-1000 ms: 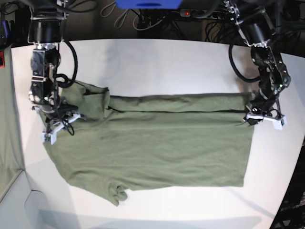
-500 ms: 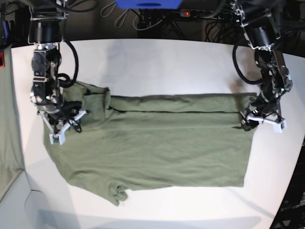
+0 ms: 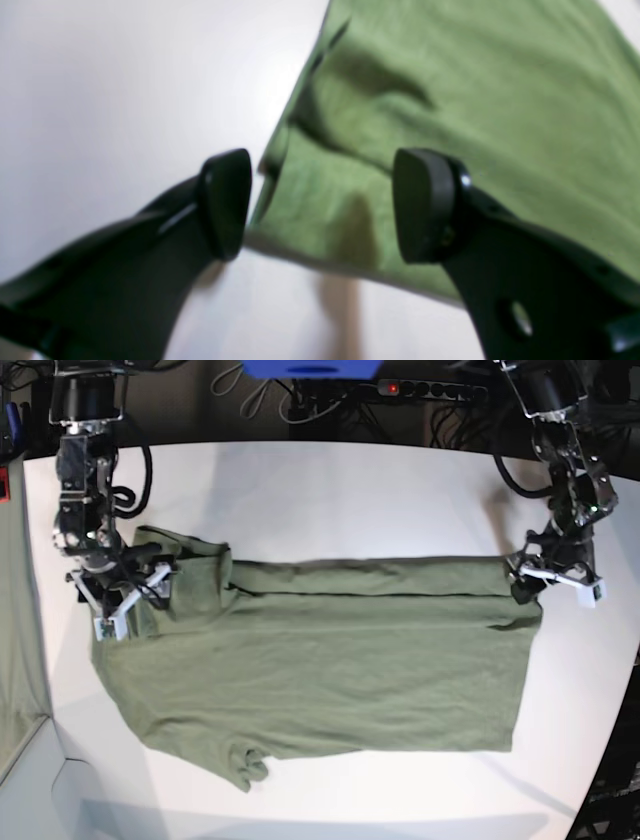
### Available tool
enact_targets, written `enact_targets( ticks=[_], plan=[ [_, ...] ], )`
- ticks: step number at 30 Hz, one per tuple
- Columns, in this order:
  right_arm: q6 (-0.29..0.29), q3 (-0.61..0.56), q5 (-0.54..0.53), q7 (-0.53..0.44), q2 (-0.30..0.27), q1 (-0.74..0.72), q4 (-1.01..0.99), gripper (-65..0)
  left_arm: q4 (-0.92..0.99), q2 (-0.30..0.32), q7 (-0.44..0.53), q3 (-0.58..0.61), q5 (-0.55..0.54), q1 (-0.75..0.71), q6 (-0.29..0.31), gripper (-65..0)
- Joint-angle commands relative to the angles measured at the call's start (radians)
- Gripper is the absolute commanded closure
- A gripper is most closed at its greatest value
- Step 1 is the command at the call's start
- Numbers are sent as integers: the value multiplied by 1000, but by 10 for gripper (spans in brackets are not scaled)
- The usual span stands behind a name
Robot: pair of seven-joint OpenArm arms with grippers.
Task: Layout the t-shirt on the table in an organized manner, then fold the t-shirt properly
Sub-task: 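Hold the folded edge with both grippers and adjust the grip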
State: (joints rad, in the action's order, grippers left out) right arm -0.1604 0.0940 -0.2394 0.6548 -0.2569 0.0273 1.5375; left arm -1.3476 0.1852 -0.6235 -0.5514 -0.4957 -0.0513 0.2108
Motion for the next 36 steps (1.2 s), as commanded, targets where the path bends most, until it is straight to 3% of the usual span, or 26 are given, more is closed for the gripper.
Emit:
enact_targets(
  ticks=[1,10,20,32,33,36],
  plan=[
    [-1,20,4,-22,-11,-3,34,-494,-5,15,23,-3,-10,14,8,-433],
    [-1,115,2,-17,-11,70,171,-493,10,15,23,6,1,34,8,-433],
    [-3,247,1,-16,-11,115,228,-497,153,17,23,4,1,57,8,-427],
    [-3,250,2,-26,-11,82,21,-492,155,17,24,4,1,58,8,-24],
    [-3,250,2,-28,-11,82,11,-492,156,17,24,3,1,58,8,0],
    [-3,250,4,-86,-11,82,-1,-492,156,17,24,3,1,58,8,-7]
  ],
)
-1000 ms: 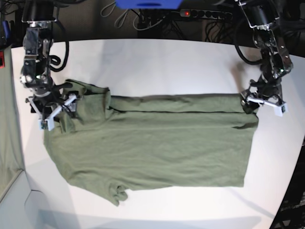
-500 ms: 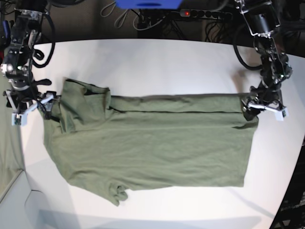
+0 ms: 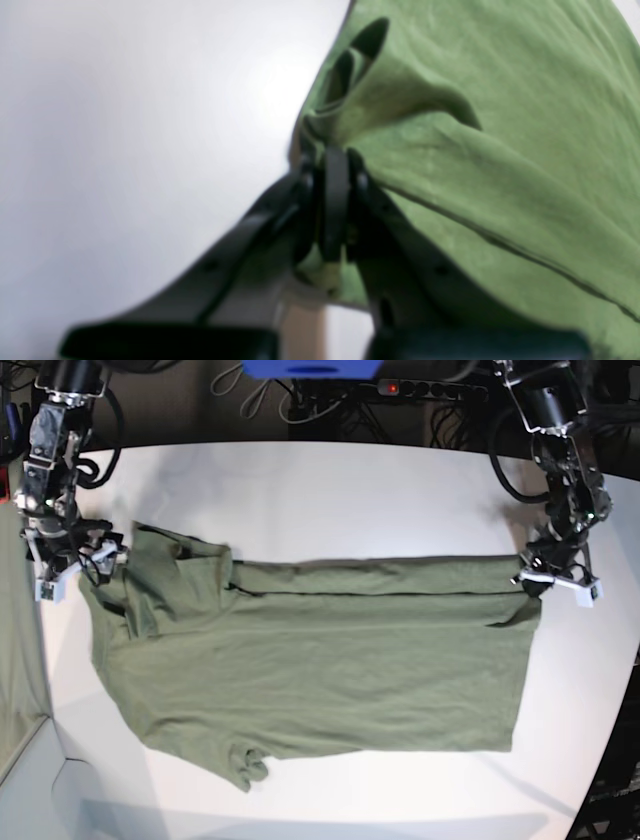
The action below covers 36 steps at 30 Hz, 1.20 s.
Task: Layout the t-shirt on the table in an organized manner, then fold the t-shirt properly
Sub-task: 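Hold the folded edge with both grippers and adjust the grip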
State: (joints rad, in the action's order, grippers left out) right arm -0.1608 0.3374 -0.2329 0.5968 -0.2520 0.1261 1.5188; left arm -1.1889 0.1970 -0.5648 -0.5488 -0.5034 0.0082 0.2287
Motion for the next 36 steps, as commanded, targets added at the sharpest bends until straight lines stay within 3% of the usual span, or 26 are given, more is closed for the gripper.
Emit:
enact_targets(
  ticks=[1,10,15,36],
  plan=[
    [-3,7,-3,-51,-16,-15,16,-492,-3,5,-34,-1,9,-1,-10,-3],
    [2,13,-4,-153,-16,-16,-65,-492,-3,5,-34,-1,9,-1,-10,-3],
    [2,75,-3,-180,23,-33,-77,-492,-3,5,-34,-1,9,-3,-10,-3],
    [2,82,-3,-177,38,-85,-180,-490,-1,3,-34,3,9,-3,-10,-3]
  ],
)
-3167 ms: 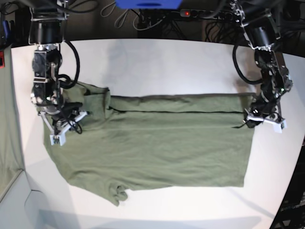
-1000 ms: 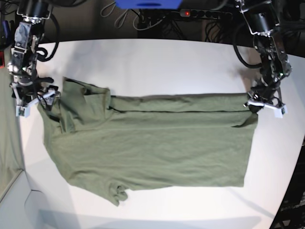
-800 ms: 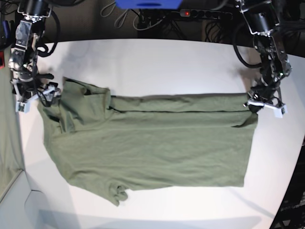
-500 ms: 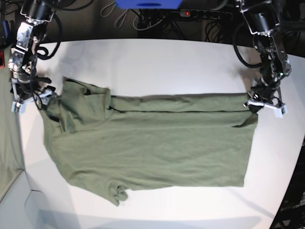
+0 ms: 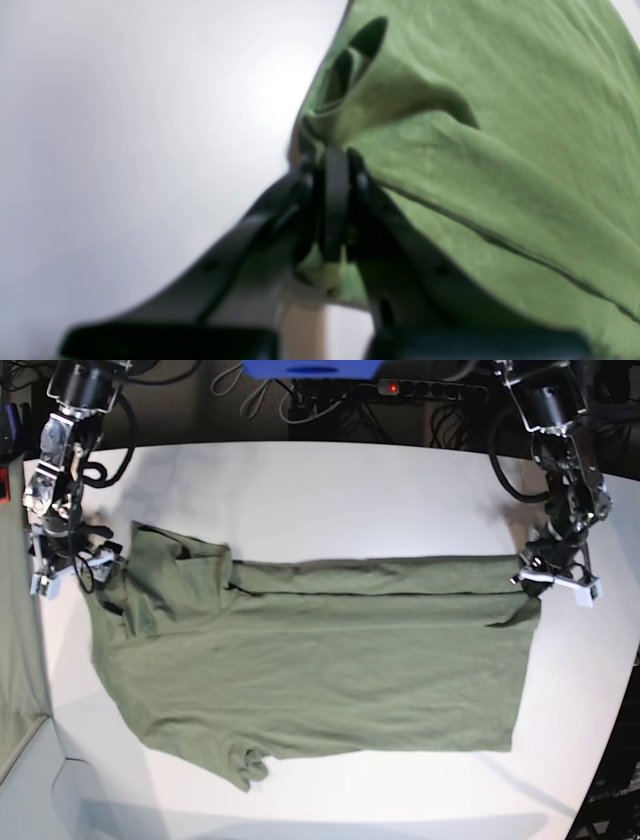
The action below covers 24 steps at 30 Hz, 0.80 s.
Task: Layout the t-shirt on the table in an organized manner, then fold the t-shirt properly
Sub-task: 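Hold the folded edge with both grippers and adjust the grip, then drag the folded shirt with both grippers away from the hem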
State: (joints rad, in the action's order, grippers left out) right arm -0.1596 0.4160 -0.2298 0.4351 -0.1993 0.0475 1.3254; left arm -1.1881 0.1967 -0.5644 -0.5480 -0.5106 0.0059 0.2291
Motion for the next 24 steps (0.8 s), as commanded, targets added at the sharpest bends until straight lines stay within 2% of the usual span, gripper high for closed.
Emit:
enact_targets(
  ticks=[1,3,6,14,20,24],
  plan=[
    [1,4,-6,-17,-15,-7,13,-489,-2,4,-35,3,16,-1,-10,-3],
    [1,4,-6,-17,-13,-8,13,-457,-2,4,-35,3,16,-1,-10,-3],
    [1,4,-6,-15,-13,-8,13,-362,-2,4,-35,3,16,-1,-10,-3],
    [1,4,-6,-11,-13,-1,13,-9,-3,4,-35,3,11,-4,-10,-3],
    [-4,8,-6,92,-19,10,52,0,-63,4,-47,-4,4,-37,-10,-3],
    [-4,5,-6,107,-19,59,148,0,-144,4,-49,-4,4,-94,-10,-3]
  ],
)
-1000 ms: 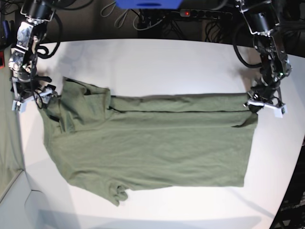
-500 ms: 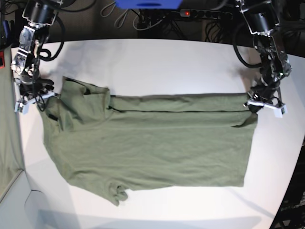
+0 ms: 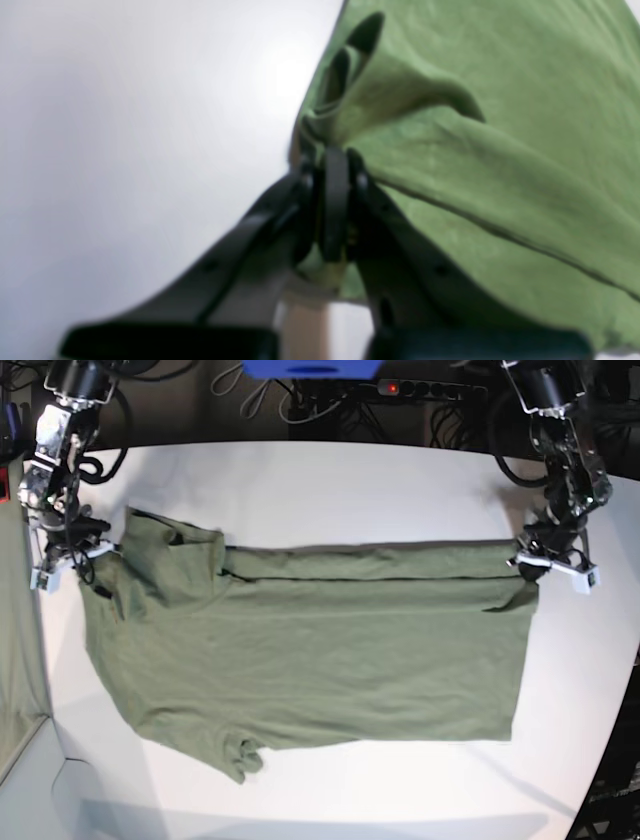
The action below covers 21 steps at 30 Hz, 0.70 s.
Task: Layout the t-shirt on the table in an organized manner, then fold the t-shirt properly
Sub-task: 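Drag the folded shirt with both grippers away from the hem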
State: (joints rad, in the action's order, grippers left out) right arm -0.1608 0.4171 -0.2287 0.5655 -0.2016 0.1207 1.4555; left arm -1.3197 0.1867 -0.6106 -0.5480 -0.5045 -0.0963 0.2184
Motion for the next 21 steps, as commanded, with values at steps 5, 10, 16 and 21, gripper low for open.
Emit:
enact_targets(
  ticks=[5,10,16,21],
  plan=[
    [-3,3,-7,-22,-16,52,170,0,-131,14,-2,-5,-4,-64,0,-3],
    [-3,3,-7,-22,-20,70,261,0,-202,27,-2,-5,-105,-82,-4,-3],
    [-3,-17,-7,29,-71,21,281,0,-228,86,-4,-5,-219,-47,-10,-3],
    [-3,-19,-7,98,-86,-3,279,0,-240,101,-85,-19,-240,-9,-10,-3]
  ],
)
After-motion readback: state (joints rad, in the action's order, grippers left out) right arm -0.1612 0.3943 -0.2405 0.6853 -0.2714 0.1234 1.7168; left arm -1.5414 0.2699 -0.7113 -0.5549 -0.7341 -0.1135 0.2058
